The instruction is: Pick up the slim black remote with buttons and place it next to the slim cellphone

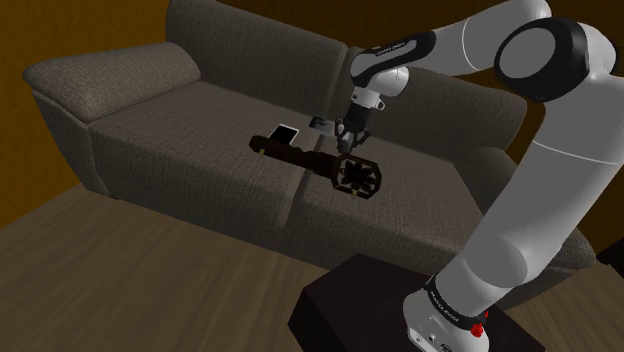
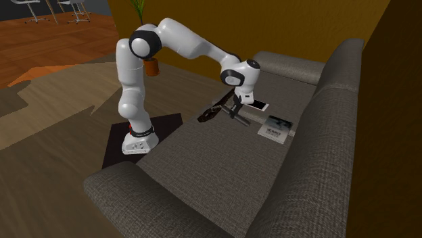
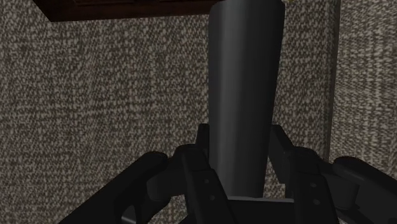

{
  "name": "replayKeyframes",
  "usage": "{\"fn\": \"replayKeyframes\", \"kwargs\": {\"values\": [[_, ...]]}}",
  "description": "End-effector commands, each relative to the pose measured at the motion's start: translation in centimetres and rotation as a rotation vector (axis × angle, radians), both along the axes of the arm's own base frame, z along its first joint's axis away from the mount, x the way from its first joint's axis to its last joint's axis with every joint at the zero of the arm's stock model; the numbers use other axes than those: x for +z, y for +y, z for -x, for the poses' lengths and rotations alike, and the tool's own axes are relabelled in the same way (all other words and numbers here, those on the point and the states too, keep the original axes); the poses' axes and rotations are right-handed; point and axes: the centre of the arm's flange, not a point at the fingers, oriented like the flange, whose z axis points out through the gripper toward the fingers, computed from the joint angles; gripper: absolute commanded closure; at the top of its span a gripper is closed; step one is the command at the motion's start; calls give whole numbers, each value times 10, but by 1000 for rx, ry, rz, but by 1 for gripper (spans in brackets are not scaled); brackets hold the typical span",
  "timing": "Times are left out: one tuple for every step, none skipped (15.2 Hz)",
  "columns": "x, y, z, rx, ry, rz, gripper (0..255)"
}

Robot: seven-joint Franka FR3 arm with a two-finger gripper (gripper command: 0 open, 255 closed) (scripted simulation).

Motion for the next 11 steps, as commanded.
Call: {"fn": "replayKeyframes", "kwargs": {"values": [[-11, 1, 0, 0, 0, 0, 255], [-16, 1, 0, 0, 0, 0, 255], [-21, 1, 0, 0, 0, 0, 255], [-27, 1, 0, 0, 0, 0, 255], [-32, 1, 0, 0, 0, 0, 255], [-32, 1, 0, 0, 0, 0, 255], [-32, 1, 0, 0, 0, 0, 255], [-32, 1, 0, 0, 0, 0, 255], [-32, 1, 0, 0, 0, 0, 255], [-32, 1, 0, 0, 0, 0, 255], [-32, 1, 0, 0, 0, 0, 255]]}}
